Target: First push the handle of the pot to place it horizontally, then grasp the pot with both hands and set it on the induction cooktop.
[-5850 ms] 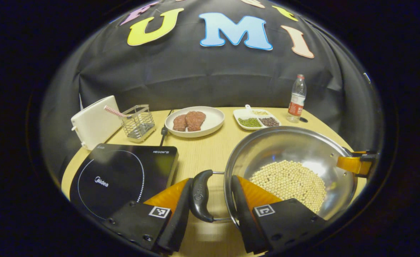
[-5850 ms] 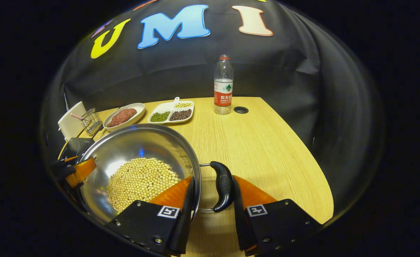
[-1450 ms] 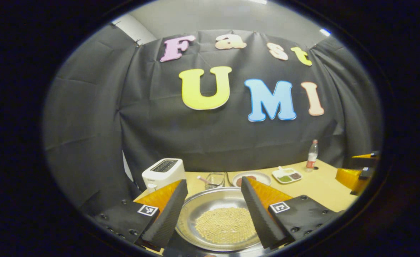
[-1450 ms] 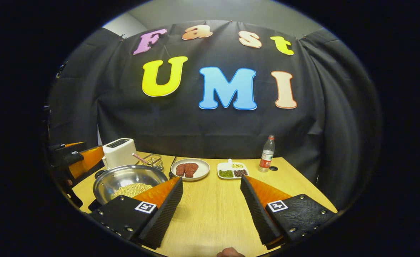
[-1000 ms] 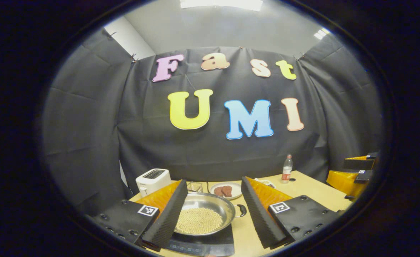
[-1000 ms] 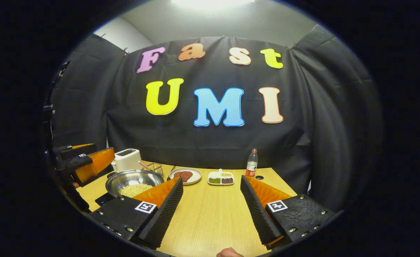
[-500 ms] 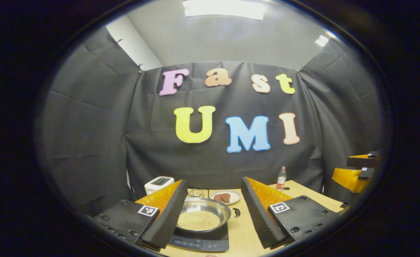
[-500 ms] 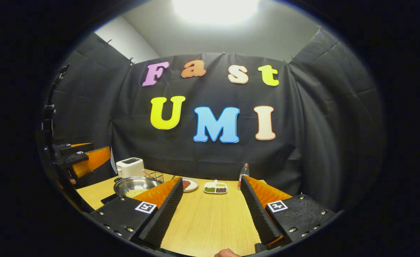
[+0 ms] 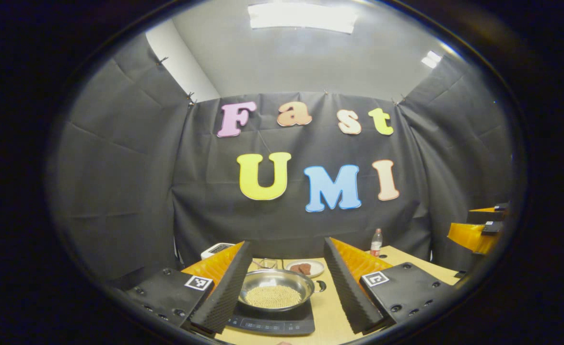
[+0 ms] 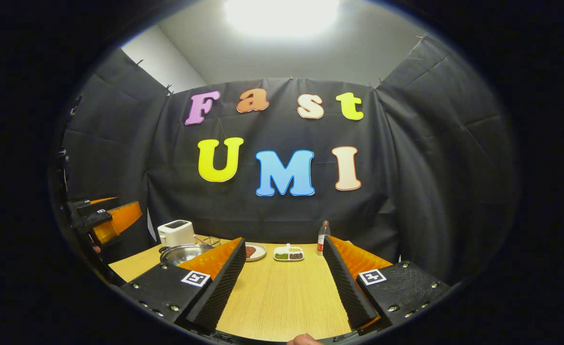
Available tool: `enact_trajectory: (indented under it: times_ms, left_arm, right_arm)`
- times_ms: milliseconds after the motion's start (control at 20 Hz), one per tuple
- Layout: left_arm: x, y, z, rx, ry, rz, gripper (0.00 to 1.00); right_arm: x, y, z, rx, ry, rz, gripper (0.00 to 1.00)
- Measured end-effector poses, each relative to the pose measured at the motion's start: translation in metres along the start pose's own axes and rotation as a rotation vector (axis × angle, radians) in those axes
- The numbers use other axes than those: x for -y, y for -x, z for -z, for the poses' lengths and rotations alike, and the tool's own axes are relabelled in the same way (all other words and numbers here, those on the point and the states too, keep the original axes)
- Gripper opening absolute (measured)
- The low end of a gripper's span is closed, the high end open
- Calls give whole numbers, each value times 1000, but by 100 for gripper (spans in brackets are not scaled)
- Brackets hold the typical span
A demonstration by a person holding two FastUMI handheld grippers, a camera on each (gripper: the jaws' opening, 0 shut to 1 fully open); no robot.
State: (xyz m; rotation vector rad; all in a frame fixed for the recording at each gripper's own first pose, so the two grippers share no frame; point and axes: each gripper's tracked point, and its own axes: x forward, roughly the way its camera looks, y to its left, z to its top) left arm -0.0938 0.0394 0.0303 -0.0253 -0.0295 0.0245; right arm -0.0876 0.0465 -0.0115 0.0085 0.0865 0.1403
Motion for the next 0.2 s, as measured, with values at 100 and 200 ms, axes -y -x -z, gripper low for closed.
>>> enact_trajectory:
  times_ms: [100,200]
  left_arm:
    - [-2,4,-5,15,-15,-9,97]
    - [-1,9,-7,26,-23,-14,100]
  right_arm:
    - [2,2,-3,10,5,6,97]
    - [2,4,-7,20,5,10,97]
